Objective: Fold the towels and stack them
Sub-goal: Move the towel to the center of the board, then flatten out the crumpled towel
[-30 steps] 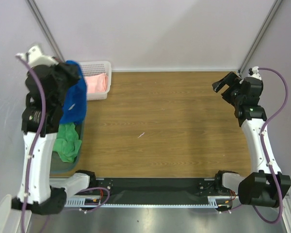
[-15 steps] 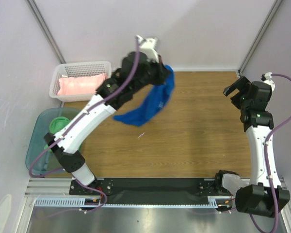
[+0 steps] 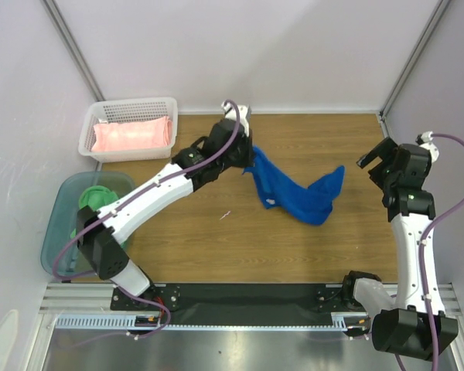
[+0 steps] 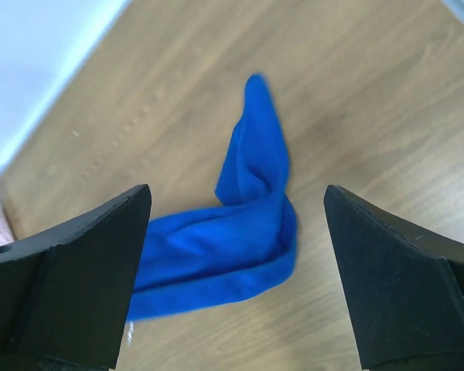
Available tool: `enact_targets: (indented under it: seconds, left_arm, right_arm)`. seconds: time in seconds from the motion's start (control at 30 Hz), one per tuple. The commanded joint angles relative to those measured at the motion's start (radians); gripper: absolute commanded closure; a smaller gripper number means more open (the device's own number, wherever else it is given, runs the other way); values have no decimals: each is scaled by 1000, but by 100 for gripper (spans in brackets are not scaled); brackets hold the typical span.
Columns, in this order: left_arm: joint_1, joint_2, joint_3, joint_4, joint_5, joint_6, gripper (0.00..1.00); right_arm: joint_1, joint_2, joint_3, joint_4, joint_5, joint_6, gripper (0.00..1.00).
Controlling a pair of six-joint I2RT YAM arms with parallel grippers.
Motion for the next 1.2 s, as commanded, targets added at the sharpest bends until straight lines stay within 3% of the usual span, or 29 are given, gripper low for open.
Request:
enact_targets:
  seconds: [0.0,0.17,0.37,0.57,0.83,1.03,1.07,1.1,1.17]
  left_arm:
    - [69,19,-120,-1,-44,-68,100]
    - [132,45,-249,-3,-63,-68,100]
    - [144,140,-270,-42,-142,-50,100]
    - [161,165,-307,-35,-119,-27,100]
    - [180,180,-324,-18,-73,125,100]
    - [181,147,-347,-49,-126,160,100]
    - [183,142,-361,-49,-127,169,100]
    - [184,122,-374,-50,-135,176,100]
    - [187,117,-376,-50,-136,179,100]
  right_arm:
    - [-5,-3,-49,-23,-29,6,0]
    - [-5,17,-116,1,-81,29,0]
    - [12,103,-153,81,-209,44,0]
    - [107,252,-148,195,-173,70,0]
    - [213,486,-78,274,-92,92,3]
    - [206,660,9,169,21,139,14]
    - [209,677,19,163,27,145,19]
    - [224,721,52,126,55,156,32]
    - [232,732,59,106,64,165,35]
